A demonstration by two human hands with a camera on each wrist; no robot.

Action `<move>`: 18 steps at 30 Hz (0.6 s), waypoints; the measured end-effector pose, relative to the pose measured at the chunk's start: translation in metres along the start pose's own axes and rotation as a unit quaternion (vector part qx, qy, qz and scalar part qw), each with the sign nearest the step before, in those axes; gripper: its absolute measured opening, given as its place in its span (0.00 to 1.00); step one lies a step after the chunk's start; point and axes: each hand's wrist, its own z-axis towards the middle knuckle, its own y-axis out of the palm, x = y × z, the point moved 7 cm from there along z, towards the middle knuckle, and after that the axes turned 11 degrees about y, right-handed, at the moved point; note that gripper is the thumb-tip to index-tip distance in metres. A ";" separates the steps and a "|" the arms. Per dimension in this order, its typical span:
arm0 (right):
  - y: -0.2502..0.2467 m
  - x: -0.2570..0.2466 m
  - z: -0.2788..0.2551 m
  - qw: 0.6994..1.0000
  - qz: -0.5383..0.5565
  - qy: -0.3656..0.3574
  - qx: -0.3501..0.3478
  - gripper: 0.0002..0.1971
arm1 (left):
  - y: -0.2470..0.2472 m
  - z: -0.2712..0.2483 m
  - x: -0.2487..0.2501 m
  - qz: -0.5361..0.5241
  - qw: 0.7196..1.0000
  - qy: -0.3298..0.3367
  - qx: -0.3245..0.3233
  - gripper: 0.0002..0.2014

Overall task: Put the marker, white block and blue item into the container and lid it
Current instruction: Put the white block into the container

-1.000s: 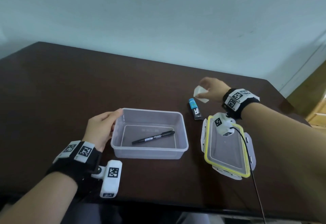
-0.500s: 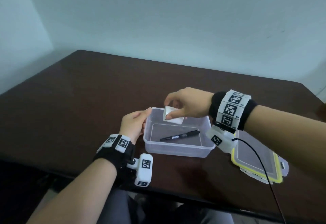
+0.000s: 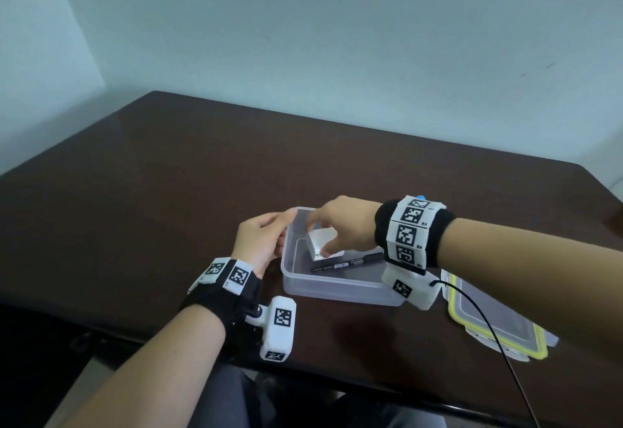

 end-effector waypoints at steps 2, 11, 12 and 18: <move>0.000 0.002 0.001 1.000 0.000 0.001 0.000 0.21 | -0.001 0.000 -0.001 -0.005 1.000 -0.004 0.001 0.12; -0.017 0.034 -0.016 0.996 0.087 0.024 0.004 0.17 | 0.000 -0.001 -0.001 -0.015 1.000 -0.014 -0.010 0.14; -0.024 0.042 -0.020 0.994 0.107 0.031 0.016 0.15 | 0.000 -0.001 -0.002 -0.011 1.000 -0.014 -0.012 0.14; -0.053 0.134 -0.039 0.941 0.292 0.160 0.060 0.11 | -0.002 0.000 -0.002 0.023 0.999 -0.019 -0.011 0.11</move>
